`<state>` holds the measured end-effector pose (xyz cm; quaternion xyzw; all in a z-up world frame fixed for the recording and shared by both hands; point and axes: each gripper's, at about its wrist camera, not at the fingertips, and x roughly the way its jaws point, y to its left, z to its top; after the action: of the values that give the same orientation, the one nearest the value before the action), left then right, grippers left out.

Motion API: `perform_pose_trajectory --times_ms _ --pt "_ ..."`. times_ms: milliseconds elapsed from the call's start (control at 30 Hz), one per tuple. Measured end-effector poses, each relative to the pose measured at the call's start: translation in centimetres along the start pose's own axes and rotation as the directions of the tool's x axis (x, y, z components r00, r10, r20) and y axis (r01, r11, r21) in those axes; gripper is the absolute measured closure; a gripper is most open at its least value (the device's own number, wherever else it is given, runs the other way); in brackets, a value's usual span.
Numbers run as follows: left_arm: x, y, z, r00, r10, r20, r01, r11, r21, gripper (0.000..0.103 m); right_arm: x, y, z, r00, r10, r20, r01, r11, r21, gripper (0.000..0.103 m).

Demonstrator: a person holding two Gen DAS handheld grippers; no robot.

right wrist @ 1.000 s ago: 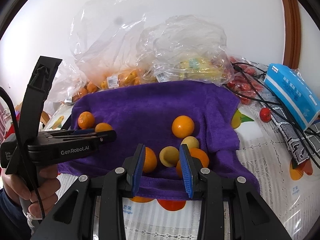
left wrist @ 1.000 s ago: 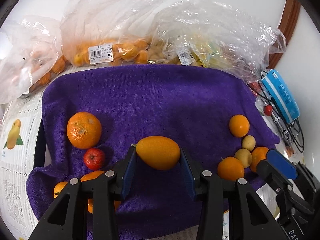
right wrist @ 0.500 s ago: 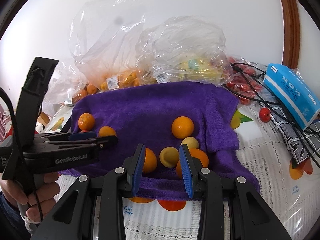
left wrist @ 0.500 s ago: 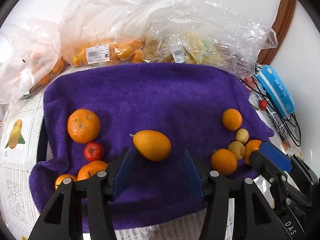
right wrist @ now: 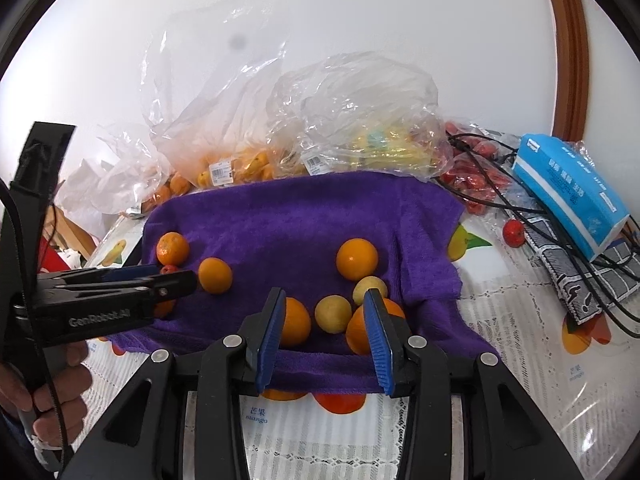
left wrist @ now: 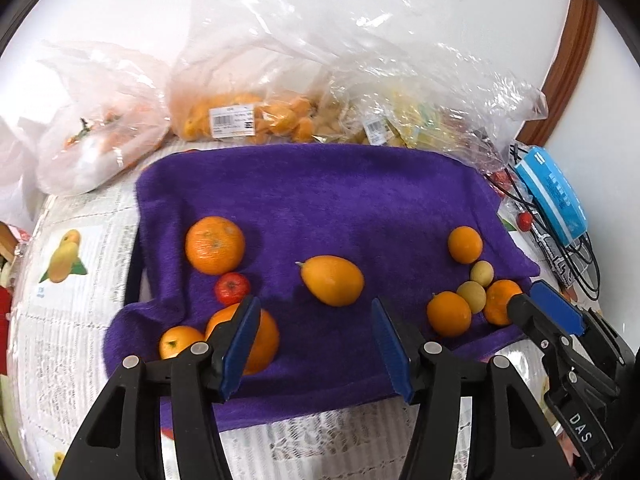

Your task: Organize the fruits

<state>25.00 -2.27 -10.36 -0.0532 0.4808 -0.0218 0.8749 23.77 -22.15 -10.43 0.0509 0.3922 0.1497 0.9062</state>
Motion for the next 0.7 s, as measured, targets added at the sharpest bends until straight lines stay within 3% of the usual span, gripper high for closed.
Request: perform_pose_trajectory --times_ms 700 --pt "-2.7 1.5 -1.9 1.0 -0.005 0.028 0.006 0.999 -0.039 0.043 -1.0 1.0 0.0 0.996 -0.082 -0.045 0.08 0.996 -0.037 0.058"
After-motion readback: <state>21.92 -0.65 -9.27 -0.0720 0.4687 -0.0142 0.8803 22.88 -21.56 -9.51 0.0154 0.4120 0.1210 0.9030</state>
